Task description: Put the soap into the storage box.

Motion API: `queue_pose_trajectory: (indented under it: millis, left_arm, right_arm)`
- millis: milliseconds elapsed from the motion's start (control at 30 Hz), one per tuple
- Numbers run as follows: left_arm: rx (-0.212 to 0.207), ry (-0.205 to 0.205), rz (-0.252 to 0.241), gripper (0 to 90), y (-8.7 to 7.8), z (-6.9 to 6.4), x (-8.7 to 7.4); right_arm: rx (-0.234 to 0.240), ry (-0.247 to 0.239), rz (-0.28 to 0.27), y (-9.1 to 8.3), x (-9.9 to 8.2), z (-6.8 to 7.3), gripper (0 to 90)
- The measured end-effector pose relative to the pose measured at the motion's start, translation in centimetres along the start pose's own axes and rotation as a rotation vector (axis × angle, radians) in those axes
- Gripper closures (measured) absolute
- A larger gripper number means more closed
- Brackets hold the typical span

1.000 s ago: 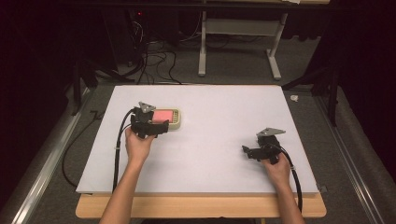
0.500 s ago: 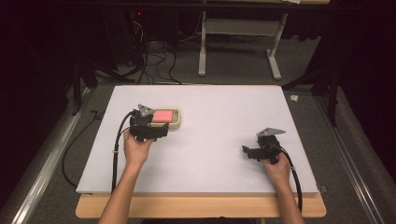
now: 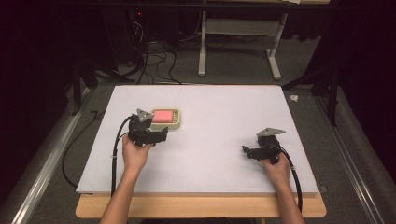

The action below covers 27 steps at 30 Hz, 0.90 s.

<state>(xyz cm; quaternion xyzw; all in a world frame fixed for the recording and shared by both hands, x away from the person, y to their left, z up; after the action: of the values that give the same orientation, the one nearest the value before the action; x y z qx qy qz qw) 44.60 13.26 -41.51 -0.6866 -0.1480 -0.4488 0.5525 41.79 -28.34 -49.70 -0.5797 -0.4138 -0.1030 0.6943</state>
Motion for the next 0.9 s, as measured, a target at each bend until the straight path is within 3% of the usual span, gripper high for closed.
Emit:
queue_pose_trajectory:
  millis: [400, 667, 900]
  left_arm:
    - [-0.008, 0.021, -0.003, 14.9, -0.5, -0.5, -0.8]
    - [-0.055, 0.007, 0.000, 15.0, -0.8, -0.9, -1.6]
    - [-0.075, 0.019, 0.010, 15.0, -0.8, -1.4, -2.1]
  right_arm:
    - [0.000, -0.001, 0.000, 0.0, 0.0, 0.0, 19.2]
    - [0.000, -0.001, 0.000, 0.0, 0.0, 0.0, 19.2]
    - [0.000, -0.001, 0.000, 0.0, 0.0, 0.0, 19.2]
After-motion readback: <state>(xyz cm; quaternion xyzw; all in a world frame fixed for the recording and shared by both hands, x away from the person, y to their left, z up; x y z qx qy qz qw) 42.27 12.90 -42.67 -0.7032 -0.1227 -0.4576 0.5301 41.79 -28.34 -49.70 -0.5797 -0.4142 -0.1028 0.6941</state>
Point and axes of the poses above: each handheld gripper's, and its own axes: y roughly forward along the jaws, x roughly out of its top, z roughly to its left, the point moved 2 cm from there along y, roughly forward along the jaws, and after that the axes turned 1 degree about z, right-handed, at the moved point
